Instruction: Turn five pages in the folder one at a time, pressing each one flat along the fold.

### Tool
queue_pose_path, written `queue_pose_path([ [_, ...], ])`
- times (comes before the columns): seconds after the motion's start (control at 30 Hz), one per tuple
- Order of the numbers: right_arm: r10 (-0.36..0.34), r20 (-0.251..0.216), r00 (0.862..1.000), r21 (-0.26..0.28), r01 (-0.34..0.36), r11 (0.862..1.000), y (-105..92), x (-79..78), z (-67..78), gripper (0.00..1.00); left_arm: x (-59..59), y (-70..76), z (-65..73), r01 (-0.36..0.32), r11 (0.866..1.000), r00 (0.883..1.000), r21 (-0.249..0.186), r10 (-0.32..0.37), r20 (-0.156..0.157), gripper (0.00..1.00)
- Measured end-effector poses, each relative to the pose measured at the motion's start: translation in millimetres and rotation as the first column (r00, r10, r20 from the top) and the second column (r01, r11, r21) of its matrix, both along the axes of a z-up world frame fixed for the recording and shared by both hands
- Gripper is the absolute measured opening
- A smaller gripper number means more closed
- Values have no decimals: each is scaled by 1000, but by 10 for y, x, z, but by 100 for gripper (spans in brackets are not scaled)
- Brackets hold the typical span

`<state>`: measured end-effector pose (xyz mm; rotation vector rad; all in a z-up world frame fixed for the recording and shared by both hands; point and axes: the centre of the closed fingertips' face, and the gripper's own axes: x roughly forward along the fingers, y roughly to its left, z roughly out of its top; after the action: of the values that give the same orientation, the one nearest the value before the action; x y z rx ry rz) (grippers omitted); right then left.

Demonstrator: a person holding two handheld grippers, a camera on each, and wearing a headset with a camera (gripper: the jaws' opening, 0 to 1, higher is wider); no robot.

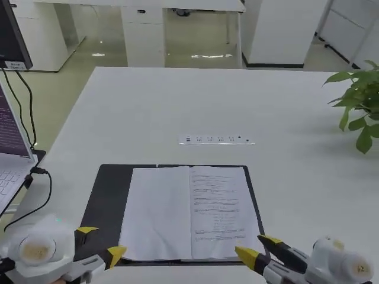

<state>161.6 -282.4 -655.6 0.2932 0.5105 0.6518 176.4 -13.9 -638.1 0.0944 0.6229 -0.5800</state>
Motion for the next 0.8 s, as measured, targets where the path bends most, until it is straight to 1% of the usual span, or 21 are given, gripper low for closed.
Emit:
queue_pose_path([
  [0.07,-7,13,1000,0,7,1000,-13,-39,39,53,-29,-8,52,2,1000,1000,-2,-2,12,46],
  [0.13,-32,25,999,17,31,999,-41,-54,93,54,-57,-5,108,-1,1000,1000,-5,1,26,48],
  [0.17,-35,27,999,17,34,999,-52,-63,101,55,-68,2,139,-7,1000,999,-13,8,32,49],
  [0.23,-37,30,999,13,37,999,-61,-83,122,55,-87,12,194,-18,999,999,-30,20,42,51],
  [0.33,-39,33,999,-2,39,999,-100,-120,154,58,-97,56,245,-33,999,998,-42,35,55,54],
  [0.4,-53,40,998,-2,53,999,-141,-123,190,59,-103,88,288,-43,998,997,-55,46,64,56],
  [0.47,-67,36,997,4,67,998,-187,-125,206,59,-108,116,331,-52,997,996,-64,57,70,59],
  [0.57,-85,43,995,-3,85,996,-251,-122,221,62,-115,157,363,-64,996,995,-69,69,73,61],
  [0.63,-91,41,995,-1,91,996,-262,-129,235,63,-113,174,370,-72,995,994,-74,78,77,62],
  [0.8,-104,28,994,-8,104,995,-303,-165,187,65,-102,151,321,-64,996,996,-64,68,65,63],
])
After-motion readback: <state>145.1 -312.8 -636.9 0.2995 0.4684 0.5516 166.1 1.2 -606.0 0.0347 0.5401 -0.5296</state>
